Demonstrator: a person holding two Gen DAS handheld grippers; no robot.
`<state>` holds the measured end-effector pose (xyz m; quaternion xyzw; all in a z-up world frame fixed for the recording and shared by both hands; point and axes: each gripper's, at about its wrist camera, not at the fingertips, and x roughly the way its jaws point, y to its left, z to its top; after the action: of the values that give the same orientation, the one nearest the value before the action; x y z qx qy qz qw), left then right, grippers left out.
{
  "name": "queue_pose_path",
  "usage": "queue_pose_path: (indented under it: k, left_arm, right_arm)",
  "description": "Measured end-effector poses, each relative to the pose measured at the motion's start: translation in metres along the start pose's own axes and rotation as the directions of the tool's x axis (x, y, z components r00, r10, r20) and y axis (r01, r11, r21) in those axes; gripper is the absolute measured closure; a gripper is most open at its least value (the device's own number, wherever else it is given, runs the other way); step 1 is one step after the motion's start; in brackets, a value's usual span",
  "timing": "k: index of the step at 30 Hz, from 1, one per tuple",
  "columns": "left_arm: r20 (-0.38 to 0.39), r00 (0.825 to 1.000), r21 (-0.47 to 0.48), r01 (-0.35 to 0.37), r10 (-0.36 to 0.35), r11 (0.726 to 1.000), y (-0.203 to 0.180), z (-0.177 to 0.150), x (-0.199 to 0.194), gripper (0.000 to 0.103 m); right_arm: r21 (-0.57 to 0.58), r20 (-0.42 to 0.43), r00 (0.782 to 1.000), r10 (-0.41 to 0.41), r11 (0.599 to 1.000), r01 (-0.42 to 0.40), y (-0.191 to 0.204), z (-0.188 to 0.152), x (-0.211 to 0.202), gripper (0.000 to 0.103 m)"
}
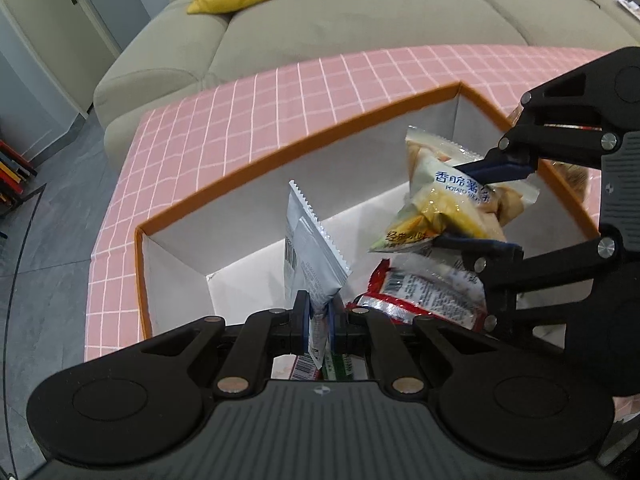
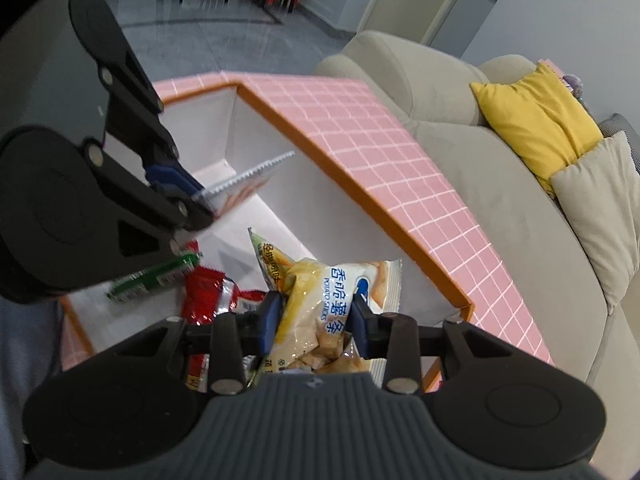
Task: Organize snacks
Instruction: 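Carry the white packet with the left tool while the right tool carries the chip bag into the box, then open both tools inside the box and lift them out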
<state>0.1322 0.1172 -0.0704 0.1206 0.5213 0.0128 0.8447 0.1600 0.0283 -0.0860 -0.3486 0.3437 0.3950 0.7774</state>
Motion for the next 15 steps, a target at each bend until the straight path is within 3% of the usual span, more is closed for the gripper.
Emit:
queue_pose_path:
  k: [12,15]
  left_arm:
    - [-0.056,0.998,0.018,0.005,-0.004,1.0,0.005,0.004,0.026,0.091]
    - [-0.062,0.998,0.015,0.006,-0.005,1.0,0.006,0.004,0.028,0.085]
  right_arm:
    - [-0.037,-0.1,0.995,-0.004,0.999,0.0,0.004,-0.007,0.035,0.067]
    - [-0.02,-0.1,0.995,0.0,1.0,-0.002,0.001,-0.007,0.035,0.068]
